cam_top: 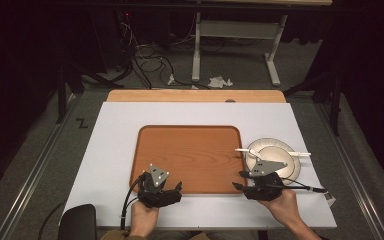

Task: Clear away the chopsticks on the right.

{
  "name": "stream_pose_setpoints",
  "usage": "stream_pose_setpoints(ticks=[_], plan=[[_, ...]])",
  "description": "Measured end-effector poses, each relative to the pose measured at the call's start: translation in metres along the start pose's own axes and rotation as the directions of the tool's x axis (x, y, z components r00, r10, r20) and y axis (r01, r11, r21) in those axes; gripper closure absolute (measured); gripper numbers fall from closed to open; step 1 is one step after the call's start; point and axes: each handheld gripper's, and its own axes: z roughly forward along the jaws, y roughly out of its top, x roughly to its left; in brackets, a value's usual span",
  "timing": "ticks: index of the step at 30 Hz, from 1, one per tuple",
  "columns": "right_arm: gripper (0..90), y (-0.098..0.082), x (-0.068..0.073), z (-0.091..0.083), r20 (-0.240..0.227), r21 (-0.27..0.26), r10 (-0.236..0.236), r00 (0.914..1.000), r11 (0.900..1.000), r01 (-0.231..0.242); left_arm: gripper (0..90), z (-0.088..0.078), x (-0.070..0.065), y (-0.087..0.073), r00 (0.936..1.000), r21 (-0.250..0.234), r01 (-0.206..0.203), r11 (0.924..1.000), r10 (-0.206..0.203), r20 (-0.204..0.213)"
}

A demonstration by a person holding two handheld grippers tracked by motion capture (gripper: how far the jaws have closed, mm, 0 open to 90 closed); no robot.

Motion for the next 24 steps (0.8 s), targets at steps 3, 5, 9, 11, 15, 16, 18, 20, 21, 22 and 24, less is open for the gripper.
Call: stream_pose_setpoints(ticks=[3,5,9,11,15,16,18,20,21,22,24], plan=[[52.8,-0.001,-0.002,-0.002,0.006,0.000,0.013,0.9999,1.000,-0.013,16.4,-0.001,-0.001,0.001,1.0000,0.000,-0.005,1.0000,0.005,0.003],[52.7,-0.001,-0.003,-0.002,0.002,-0.013,0.013,0.9999,1.000,-0.013,16.4,-0.001,-0.001,0.001,1.0000,-0.005,-0.006,1.0000,0.006,0.006],[52.7,-0.003,-0.004,-0.006,0.009,-0.027,0.013,0.9999,1.000,-0.013,16.4,0.000,-0.003,0.001,0.9998,-0.002,-0.014,0.9999,0.014,0.015],[52.7,-0.004,-0.004,-0.010,0.015,-0.032,0.022,0.9997,0.999,-0.021,16.4,0.002,-0.004,0.001,0.9997,0.000,-0.017,0.9998,0.017,0.018],[52.7,-0.006,-0.003,-0.016,0.025,-0.047,0.023,0.9994,0.999,-0.022,16.4,0.007,-0.007,0.004,0.9990,0.009,-0.034,0.9994,0.033,0.029],[52.8,-0.008,-0.001,-0.018,0.038,-0.047,0.024,0.9990,0.999,-0.023,16.4,0.008,-0.009,0.005,0.9984,0.007,-0.043,0.9991,0.043,0.038],[52.9,-0.009,-0.001,-0.020,0.043,-0.049,0.026,0.9987,0.999,-0.024,16.4,0.009,-0.009,0.006,0.9980,0.009,-0.048,0.9988,0.048,0.042],[53.4,-0.012,0.000,-0.026,0.059,-0.055,0.046,0.9972,0.998,-0.043,16.4,0.011,-0.011,0.008,0.9971,0.005,-0.058,0.9983,0.058,0.050],[53.6,-0.013,0.000,-0.028,0.064,-0.056,0.042,0.9971,0.998,-0.038,16.4,0.011,-0.012,0.009,0.9967,0.003,-0.060,0.9982,0.060,0.055],[53.7,-0.014,0.001,-0.029,0.069,-0.058,0.052,0.9962,0.997,-0.048,16.4,0.012,-0.012,0.010,0.9963,0.002,-0.064,0.9980,0.064,0.058],[53.8,-0.017,0.002,-0.033,0.087,-0.049,0.057,0.9946,0.997,-0.053,16.4,0.014,-0.014,0.011,0.9950,0.005,-0.072,0.9974,0.072,0.069]])
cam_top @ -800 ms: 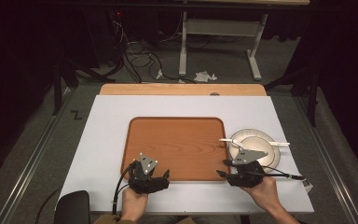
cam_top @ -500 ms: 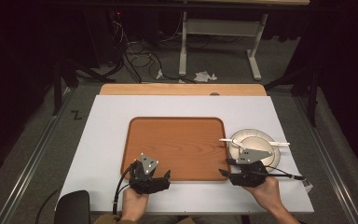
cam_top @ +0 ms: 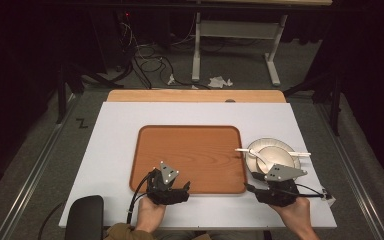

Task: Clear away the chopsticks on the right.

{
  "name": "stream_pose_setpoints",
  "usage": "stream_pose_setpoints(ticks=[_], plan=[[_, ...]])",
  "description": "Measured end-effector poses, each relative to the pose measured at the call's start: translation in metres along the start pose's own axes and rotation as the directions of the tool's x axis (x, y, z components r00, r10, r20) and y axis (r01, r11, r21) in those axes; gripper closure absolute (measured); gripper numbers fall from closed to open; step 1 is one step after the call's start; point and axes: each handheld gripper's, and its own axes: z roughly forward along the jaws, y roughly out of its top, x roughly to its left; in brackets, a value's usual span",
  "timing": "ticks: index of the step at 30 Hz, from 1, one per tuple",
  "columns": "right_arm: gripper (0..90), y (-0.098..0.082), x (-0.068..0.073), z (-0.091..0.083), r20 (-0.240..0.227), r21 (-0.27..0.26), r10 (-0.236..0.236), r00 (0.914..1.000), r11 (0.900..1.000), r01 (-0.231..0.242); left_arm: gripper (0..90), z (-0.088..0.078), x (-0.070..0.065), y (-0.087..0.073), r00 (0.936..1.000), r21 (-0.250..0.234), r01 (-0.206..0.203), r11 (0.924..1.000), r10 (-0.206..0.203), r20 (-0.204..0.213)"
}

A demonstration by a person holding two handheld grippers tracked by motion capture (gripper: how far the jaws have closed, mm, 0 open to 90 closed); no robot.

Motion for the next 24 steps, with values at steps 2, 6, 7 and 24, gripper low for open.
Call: stream_pose_setpoints(ticks=[2,6,7,24], plan=[[54.0,-0.003,0.000,-0.004,0.016,0.002,0.003,0.9999,1.000,-0.003,16.4,0.002,-0.002,0.002,0.9999,-0.003,-0.009,1.0000,0.009,0.011],[54.5,-0.006,-0.001,-0.010,0.039,-0.006,0.012,0.9992,1.000,-0.012,16.4,0.005,-0.003,0.003,0.9996,-0.002,-0.018,0.9998,0.018,0.021],[54.7,-0.007,-0.001,-0.013,0.045,-0.014,0.020,0.9988,1.000,-0.020,16.4,0.005,-0.004,0.004,0.9995,-0.004,-0.020,0.9998,0.020,0.025],[60.5,-0.027,-0.024,-0.052,0.118,-0.122,0.187,0.9752,0.977,-0.173,16.4,0.011,-0.007,0.010,0.9982,-0.010,-0.038,0.9992,0.038,0.046]])
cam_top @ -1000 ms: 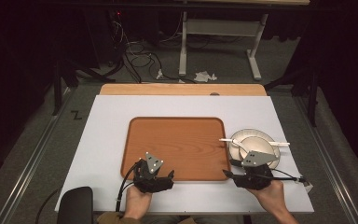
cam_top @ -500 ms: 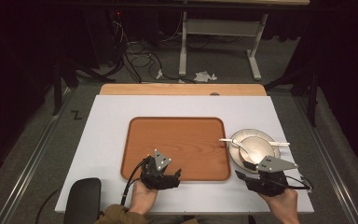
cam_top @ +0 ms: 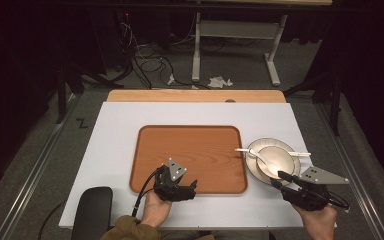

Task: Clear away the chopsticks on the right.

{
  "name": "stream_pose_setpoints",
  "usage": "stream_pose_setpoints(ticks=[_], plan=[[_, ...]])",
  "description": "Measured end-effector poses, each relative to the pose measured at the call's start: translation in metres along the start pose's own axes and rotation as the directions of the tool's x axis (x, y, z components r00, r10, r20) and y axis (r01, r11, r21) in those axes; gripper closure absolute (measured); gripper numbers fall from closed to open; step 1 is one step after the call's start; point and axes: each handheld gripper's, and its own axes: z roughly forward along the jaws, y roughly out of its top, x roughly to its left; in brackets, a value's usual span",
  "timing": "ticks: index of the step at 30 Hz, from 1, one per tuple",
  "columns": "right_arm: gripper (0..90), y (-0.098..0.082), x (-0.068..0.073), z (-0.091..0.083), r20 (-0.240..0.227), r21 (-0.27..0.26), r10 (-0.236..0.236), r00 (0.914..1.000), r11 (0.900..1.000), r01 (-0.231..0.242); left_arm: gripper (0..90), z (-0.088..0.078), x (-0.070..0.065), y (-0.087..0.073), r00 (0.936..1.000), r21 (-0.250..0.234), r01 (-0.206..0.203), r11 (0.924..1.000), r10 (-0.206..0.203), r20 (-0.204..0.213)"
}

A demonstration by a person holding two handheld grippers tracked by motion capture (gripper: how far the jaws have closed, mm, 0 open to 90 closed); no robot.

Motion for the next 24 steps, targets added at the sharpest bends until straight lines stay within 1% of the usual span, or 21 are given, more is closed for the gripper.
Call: stream_pose_setpoints(ticks=[3,6,8,9,10,11,12,13,14,16,19,20,21,24], plan=[[60.6,0.000,-0.005,-0.004,0.030,-0.015,0.001,0.9996,1.000,-0.001,16.4,-0.001,0.001,0.000,1.0000,-0.004,0.004,1.0000,-0.005,-0.002],[60.6,-0.001,-0.012,-0.010,0.064,-0.027,0.020,0.9978,0.999,-0.018,16.4,-0.001,0.001,0.000,1.0000,-0.009,0.005,0.9999,-0.005,-0.005],[60.6,-0.001,-0.018,-0.015,0.101,-0.031,0.022,0.9946,0.999,-0.019,16.4,-0.001,0.001,0.000,1.0000,-0.009,0.003,1.0000,-0.003,-0.005],[60.6,-0.001,-0.018,-0.015,0.101,-0.031,0.022,0.9946,0.999,-0.019,16.4,-0.001,0.001,0.000,1.0000,-0.009,0.003,1.0000,-0.003,-0.005],[60.8,-0.002,-0.023,-0.019,0.128,-0.038,0.033,0.9912,0.999,-0.029,16.4,-0.001,0.000,0.000,1.0000,-0.008,0.003,1.0000,-0.003,-0.007],[60.8,-0.002,-0.023,-0.019,0.128,-0.038,0.033,0.9912,0.999,-0.029,16.4,-0.001,0.000,0.000,1.0000,-0.008,0.003,1.0000,-0.003,-0.007],[61.5,-0.003,-0.029,-0.022,0.147,-0.046,0.054,0.9876,0.998,-0.047,16.4,-0.001,0.000,0.000,1.0000,-0.006,0.003,1.0000,-0.003,-0.008],[61.5,-0.003,-0.029,-0.022,0.147,-0.046,0.054,0.9876,0.998,-0.047,16.4,-0.001,0.000,0.000,1.0000,-0.006,0.003,1.0000,-0.003,-0.008],[62.5,-0.005,-0.036,-0.024,0.161,-0.053,0.064,0.9849,0.997,-0.056,16.4,-0.001,0.000,0.000,1.0000,-0.006,0.003,1.0000,-0.003,-0.009],[63.3,-0.006,-0.041,-0.025,0.170,-0.053,0.083,0.9820,0.996,-0.075,16.4,-0.002,0.001,-0.001,0.9999,-0.007,0.003,1.0000,-0.003,-0.012],[64.2,-0.006,-0.048,-0.024,0.182,-0.050,0.085,0.9797,0.996,-0.077,16.4,-0.004,0.001,-0.002,0.9999,-0.002,0.010,0.9999,-0.010,-0.014],[64.4,-0.006,-0.050,-0.023,0.180,-0.053,0.095,0.9790,0.995,-0.086,16.4,-0.004,0.001,-0.002,0.9999,-0.002,0.010,0.9999,-0.010,-0.014],[64.4,-0.006,-0.050,-0.023,0.180,-0.053,0.095,0.9790,0.995,-0.086,16.4,-0.004,0.002,-0.002,0.9998,-0.003,0.015,0.9999,-0.015,-0.013],[65.2,-0.003,-0.058,-0.019,0.193,-0.057,0.097,0.9764,0.995,-0.088,16.4,-0.007,0.003,-0.005,0.9994,-0.005,0.024,0.9997,-0.025,-0.025]])
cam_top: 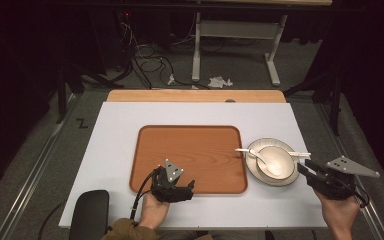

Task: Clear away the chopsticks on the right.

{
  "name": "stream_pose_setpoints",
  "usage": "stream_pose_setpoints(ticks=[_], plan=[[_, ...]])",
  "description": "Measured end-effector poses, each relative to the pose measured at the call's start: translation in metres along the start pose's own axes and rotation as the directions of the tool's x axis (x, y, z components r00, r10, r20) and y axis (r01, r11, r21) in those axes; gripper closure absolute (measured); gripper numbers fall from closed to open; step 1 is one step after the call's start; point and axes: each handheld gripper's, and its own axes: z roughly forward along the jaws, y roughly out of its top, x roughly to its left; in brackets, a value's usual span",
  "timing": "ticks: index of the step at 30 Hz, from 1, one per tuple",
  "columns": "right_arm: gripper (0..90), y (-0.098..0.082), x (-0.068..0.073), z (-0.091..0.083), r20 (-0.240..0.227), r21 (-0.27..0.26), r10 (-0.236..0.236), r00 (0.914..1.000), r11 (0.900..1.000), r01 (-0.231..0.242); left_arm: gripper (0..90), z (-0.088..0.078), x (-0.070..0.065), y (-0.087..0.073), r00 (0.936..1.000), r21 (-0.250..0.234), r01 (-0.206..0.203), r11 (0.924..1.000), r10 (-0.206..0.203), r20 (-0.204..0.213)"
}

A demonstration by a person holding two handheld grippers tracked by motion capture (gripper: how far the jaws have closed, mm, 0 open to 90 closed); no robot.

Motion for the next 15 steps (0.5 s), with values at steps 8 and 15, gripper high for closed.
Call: stream_pose_setpoints(ticks=[8,15], plan=[[66.9,0.006,-0.009,0.017,0.030,0.007,-0.002,0.9995,1.000,0.002,16.4,-0.007,0.005,-0.006,0.9992,0.001,0.030,0.9995,-0.030,-0.026],[68.7,0.007,-0.033,0.033,0.016,0.015,0.059,0.9981,0.998,-0.059,16.4,-0.013,0.008,-0.011,0.9972,-0.003,0.057,0.9984,-0.057,-0.048]])
